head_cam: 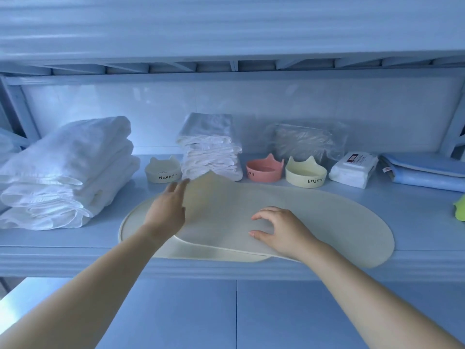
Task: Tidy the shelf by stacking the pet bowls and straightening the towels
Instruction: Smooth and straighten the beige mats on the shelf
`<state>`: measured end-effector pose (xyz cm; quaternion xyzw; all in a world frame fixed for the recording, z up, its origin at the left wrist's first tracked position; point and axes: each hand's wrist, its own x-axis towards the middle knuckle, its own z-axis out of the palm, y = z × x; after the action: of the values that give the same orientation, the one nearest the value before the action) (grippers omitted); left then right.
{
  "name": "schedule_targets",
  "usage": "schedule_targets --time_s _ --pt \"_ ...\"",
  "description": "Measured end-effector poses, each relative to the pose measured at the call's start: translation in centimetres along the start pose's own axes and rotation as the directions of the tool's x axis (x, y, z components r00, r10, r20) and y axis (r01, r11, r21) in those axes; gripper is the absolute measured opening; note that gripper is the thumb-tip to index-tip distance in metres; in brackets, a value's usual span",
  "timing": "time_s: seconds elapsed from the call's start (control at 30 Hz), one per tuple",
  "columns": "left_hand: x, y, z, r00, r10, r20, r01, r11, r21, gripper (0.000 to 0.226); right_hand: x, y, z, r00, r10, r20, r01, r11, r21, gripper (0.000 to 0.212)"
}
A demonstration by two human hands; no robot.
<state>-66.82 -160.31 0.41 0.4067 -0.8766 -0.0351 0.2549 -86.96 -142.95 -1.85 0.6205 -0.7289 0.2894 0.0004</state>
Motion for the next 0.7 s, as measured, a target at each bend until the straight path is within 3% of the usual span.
schedule_targets --time_s 0.07,0.17,0.3,0.47,0.53,0.63,0.7 --pt "-0.6 -0.1 0.8 0.995 0.082 0.050 -0.083 0.996 0.023 0.075 0.1 -0.2 0.4 1.000 0.005 0.030 -0.005 1.000 -0.007 0.035" --pt "-1.0 -0.6 1.6 0.975 0.172 0.142 -0.182 0.981 0.062 0.053 0.2 -0.4 0.6 0.994 0.030 0.102 -0.030 1.000 -0.005 0.040" --pt "-1.2 -1.7 1.6 0.874 0.386 0.296 -0.437 0.890 0.130 0.036 0.0 -0.7 0.2 0.980 0.030 0.197 -0.033 0.999 0.014 0.057" --pt "-1.4 -3.8 -0.7 0.897 0.310 0.314 -0.242 0.941 -0.236 0.046 -0.3 -0.9 -0.4 0.955 0.070 0.287 -0.074 0.997 0.001 0.062" --pt "-1.5 -4.5 -1.2 0.895 0.256 0.366 -0.215 0.965 -0.150 0.056 -0.3 -1.2 -0.4 0.955 0.082 0.284 -0.086 0.996 0.001 0.056" --pt "-1.5 -4.9 -1.5 0.911 0.256 0.324 -0.261 0.965 -0.029 0.037 -0.4 -2.0 -0.3 0.957 0.071 0.283 -0.059 0.997 -0.049 0.045" --pt "-1.7 -5.1 -1.7 0.933 0.268 0.239 -0.272 0.962 -0.016 0.023 -0.4 -2.7 0.0 0.967 0.051 0.251 -0.037 0.997 -0.060 0.023"
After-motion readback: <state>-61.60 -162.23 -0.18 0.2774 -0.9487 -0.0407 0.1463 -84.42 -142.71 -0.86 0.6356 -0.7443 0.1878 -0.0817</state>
